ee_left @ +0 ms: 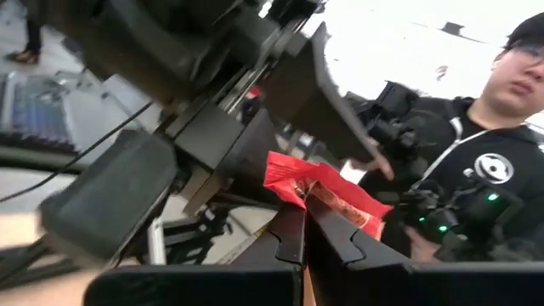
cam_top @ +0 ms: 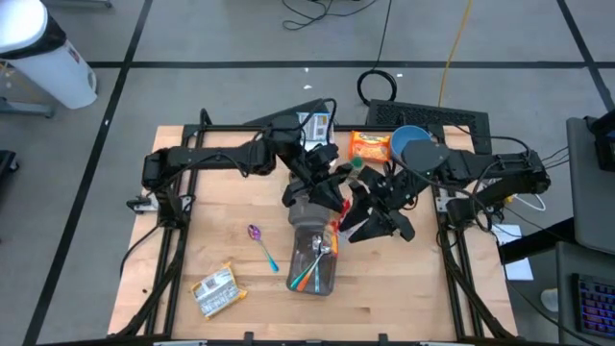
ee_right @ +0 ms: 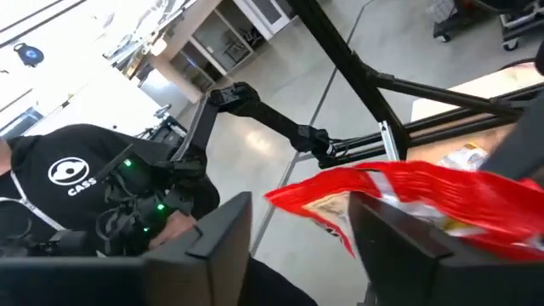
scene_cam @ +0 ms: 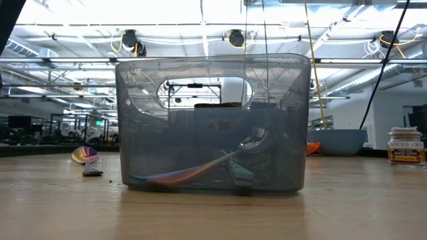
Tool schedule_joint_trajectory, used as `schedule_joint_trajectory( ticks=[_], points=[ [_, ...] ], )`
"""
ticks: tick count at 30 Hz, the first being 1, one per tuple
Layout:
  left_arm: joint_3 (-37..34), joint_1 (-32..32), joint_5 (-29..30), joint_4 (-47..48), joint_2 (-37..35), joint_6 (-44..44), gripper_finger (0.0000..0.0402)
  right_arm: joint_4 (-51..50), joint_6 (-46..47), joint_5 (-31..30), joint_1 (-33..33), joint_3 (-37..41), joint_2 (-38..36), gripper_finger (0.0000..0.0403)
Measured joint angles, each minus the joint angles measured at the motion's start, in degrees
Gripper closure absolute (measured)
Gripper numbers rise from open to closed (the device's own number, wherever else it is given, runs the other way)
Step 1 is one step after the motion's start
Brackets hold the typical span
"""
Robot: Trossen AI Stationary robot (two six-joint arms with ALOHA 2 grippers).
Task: Pick & Place Food Item
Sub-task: Put the red noodle pack into the white bin
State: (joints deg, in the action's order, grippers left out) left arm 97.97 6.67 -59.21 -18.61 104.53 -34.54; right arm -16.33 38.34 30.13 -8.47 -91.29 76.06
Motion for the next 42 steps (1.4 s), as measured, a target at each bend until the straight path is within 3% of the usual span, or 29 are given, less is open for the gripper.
schedule_joint_trajectory(
  ticks=[5, 14, 20, 27, 34, 42],
  points=[
    [0.0, 2.4, 1.0, 11.5, -2.2, 5.8, 0.0400, -0.6, -0.8, -1.7, 1.0, 0.0, -1.8, 0.0167],
    [-0.1, 6.8, 7.2, 25.0, -6.4, 15.7, 0.0400, -11.4, -6.9, -18.9, 3.0, 0.0, -8.6, 0.0166],
    [-0.1, 9.4, 19.4, 25.3, -7.3, 12.7, 0.0400, -17.7, -16.1, -35.6, 3.3, -0.1, -10.7, 0.0177],
    [-0.1, 10.2, 35.1, 26.7, -7.2, 6.9, 0.0400, -20.9, -23.0, -50.1, 3.3, -0.1, -9.7, 0.0179],
    [-0.1, 10.6, 36.8, 26.4, -7.2, 4.6, 0.0400, -23.0, -29.9, -61.9, 3.3, -0.1, -9.8, 0.0184],
    [-0.1, 10.1, 37.1, 24.5, -7.2, 3.8, 0.0400, -23.6, -29.1, -62.9, 4.6, 1.9, -9.8, 0.0188]
  ],
)
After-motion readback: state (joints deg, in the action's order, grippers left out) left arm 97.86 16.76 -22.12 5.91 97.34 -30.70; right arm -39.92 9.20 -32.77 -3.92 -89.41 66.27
